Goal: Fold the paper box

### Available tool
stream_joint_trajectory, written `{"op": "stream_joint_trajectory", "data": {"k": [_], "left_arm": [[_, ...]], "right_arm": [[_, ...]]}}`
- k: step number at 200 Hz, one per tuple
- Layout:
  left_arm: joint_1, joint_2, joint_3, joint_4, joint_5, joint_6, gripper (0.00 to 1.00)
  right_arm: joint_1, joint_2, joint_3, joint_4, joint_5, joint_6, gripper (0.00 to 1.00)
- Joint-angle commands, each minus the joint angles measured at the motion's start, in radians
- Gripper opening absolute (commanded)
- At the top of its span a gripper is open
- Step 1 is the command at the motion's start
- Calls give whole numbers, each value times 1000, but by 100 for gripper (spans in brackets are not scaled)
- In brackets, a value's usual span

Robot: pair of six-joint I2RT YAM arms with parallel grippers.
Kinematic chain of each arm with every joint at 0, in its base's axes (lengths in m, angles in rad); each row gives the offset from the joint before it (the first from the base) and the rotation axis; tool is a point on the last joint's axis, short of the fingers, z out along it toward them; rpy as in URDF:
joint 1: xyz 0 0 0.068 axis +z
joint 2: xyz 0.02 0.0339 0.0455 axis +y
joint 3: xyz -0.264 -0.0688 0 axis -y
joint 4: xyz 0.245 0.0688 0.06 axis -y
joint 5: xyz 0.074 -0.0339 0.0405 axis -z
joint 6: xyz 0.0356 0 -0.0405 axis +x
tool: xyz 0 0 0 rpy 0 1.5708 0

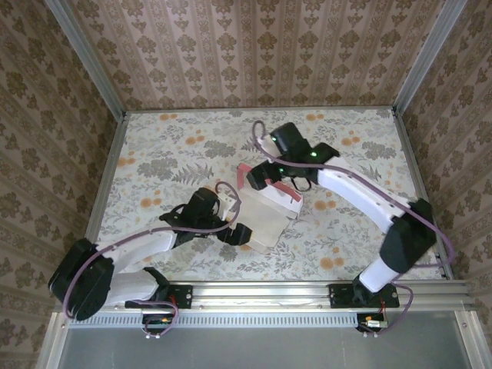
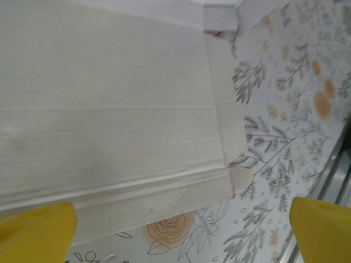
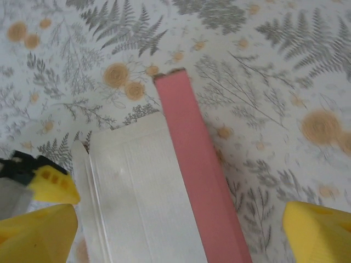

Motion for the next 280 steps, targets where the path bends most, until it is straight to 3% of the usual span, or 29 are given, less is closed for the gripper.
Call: {"op": "stream_joint_trajectory", "data": {"k": [1, 50, 85, 132, 149, 201, 221, 241, 280], "left_arm": [[-27, 62, 63, 34, -8, 33, 100], [-75, 215, 105, 106, -23, -33, 100], [-120, 292, 80, 273, -68, -179, 100], [-180, 375, 62, 482, -185, -378, 100], [-200, 397, 62, 536, -239, -430, 100], [-250, 478, 49, 793, -365, -588, 100], [-264, 470, 46, 850, -401, -608, 100], [-271, 408, 58, 790, -424, -576, 100], [-256, 279, 152, 455, -411, -368, 100]], "right_arm": [[-25, -129, -131, 31, 20, 149, 98], [-107, -365, -348, -6, 0, 342, 94], [-113, -450, -476, 10, -12, 414, 88], [-147, -517, -596, 8, 86, 489, 75], [-175, -541, -635, 54, 71, 508, 71], [-307, -539, -760, 339, -136, 560, 61], [-326, -516, -787, 415, -127, 597, 57], [-330, -492, -810, 486, -96, 653, 53], [-332, -401, -860, 672, -94, 756, 51]]}}
